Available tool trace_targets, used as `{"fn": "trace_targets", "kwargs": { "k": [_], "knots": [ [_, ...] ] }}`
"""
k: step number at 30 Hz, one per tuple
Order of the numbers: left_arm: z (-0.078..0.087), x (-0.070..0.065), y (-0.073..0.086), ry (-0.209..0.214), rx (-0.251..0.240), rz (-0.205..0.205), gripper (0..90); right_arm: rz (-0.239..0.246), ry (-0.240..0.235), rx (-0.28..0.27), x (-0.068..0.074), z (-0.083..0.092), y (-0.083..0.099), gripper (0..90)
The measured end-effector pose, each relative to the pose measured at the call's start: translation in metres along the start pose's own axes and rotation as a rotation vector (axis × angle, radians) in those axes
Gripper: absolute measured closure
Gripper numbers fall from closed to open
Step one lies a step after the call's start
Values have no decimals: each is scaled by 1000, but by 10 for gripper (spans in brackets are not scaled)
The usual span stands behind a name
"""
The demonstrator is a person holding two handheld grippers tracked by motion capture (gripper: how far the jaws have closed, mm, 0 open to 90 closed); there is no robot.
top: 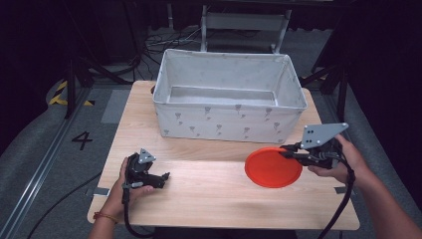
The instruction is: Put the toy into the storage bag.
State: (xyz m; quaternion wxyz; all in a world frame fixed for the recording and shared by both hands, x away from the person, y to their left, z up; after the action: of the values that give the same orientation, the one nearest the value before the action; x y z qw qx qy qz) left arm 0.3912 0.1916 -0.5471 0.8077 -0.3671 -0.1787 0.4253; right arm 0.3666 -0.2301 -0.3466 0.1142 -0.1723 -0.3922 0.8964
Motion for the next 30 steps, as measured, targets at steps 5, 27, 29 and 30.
{"fn": "trace_targets", "kwargs": {
  "k": [5,27,29,30],
  "knots": [
    [0,0,0,1,1,2,5,23,9,7,-10,10,-12,820],
    [0,0,0,0,3,0,5,65,76,-13,-52,39,-60,820],
    [0,0,0,2,2,2,5,64,83,-20,-57,41,-65,820],
    [0,0,0,2,2,2,5,65,93,-23,-61,42,-69,820]
  ]
}}
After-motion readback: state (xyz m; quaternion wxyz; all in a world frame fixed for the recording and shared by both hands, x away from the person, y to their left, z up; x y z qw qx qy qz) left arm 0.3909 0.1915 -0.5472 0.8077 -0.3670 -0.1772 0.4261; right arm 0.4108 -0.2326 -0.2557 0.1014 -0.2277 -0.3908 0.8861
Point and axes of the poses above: each handheld gripper's, and its own axes: z roughly backward along the jaws, y roughly out of its underside, x roughly to its left, the point moved 6 cm from there along -z, roughly forward along the jaws, and after that the axes turned 8 degrees about -x, right-handed, at the moved point
